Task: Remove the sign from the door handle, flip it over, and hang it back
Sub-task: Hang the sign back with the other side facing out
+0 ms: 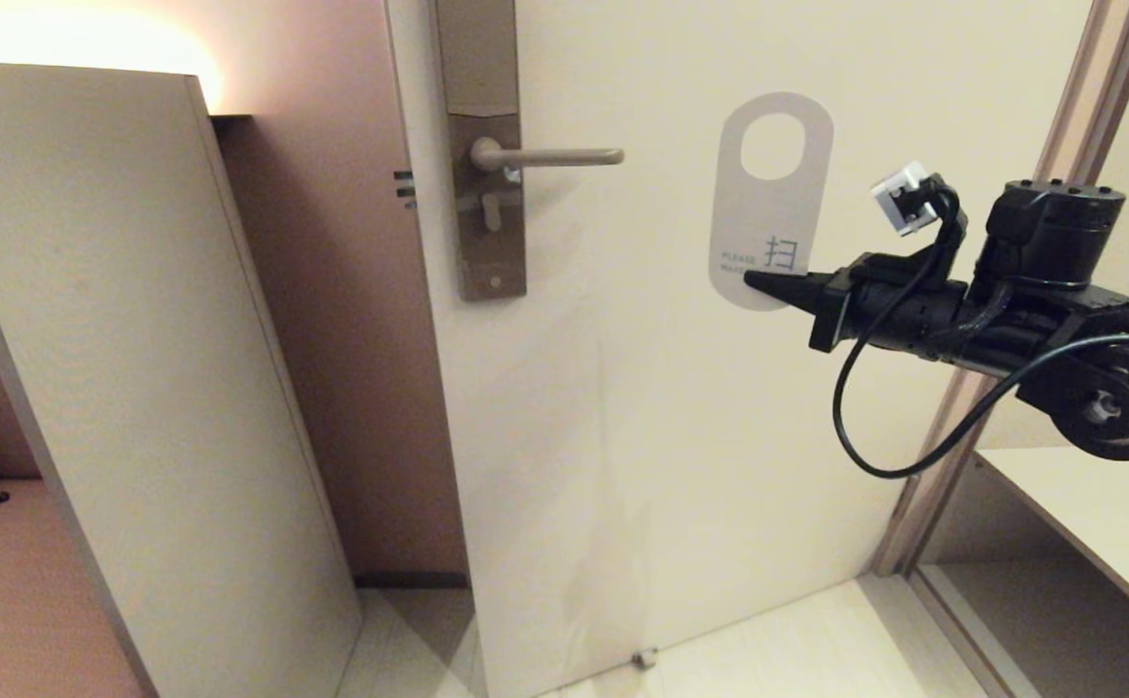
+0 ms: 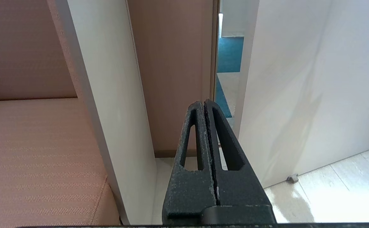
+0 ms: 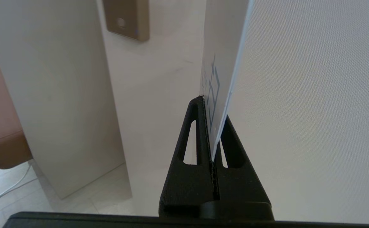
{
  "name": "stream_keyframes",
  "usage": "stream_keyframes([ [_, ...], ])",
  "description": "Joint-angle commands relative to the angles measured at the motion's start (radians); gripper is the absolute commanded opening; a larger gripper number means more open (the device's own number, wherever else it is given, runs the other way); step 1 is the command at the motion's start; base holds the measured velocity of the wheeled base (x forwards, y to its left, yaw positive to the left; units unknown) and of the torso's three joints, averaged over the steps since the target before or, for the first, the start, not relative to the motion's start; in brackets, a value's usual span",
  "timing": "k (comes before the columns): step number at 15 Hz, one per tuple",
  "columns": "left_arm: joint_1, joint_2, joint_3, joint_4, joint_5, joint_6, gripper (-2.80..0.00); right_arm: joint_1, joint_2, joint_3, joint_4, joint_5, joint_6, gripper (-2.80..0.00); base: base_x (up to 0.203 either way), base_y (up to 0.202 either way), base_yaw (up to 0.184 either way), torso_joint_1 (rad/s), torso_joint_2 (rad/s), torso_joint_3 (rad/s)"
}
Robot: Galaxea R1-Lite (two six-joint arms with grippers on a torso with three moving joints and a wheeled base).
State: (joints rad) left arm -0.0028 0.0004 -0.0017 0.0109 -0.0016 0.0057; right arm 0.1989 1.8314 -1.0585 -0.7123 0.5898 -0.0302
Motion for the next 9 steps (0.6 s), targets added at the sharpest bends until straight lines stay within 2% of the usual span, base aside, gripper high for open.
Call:
stream_keyframes([
  [1,0.000,0.000,0.000,0.000,0.000,0.000,-2.80,0.000,0.053,-0.030,-0.003,0.001,-0.002,-2.80,0.000,0.000,0.000,0.000,0.00,0.000],
  [6,0.000,0.000,0.000,0.000,0.000,0.000,-2.80,0.002,0.118,-0.128,0.008,-0.060,-0.001,-2.80,0.000,0.000,0.000,0.000,0.00,0.000],
  [9,0.001,0.000,0.000,0.000,0.000,0.000,-2.80,0.002,0.158,-0.200,0.055,-0.064,-0.001,-2.80,0.000,0.000,0.000,0.000,0.00,0.000],
])
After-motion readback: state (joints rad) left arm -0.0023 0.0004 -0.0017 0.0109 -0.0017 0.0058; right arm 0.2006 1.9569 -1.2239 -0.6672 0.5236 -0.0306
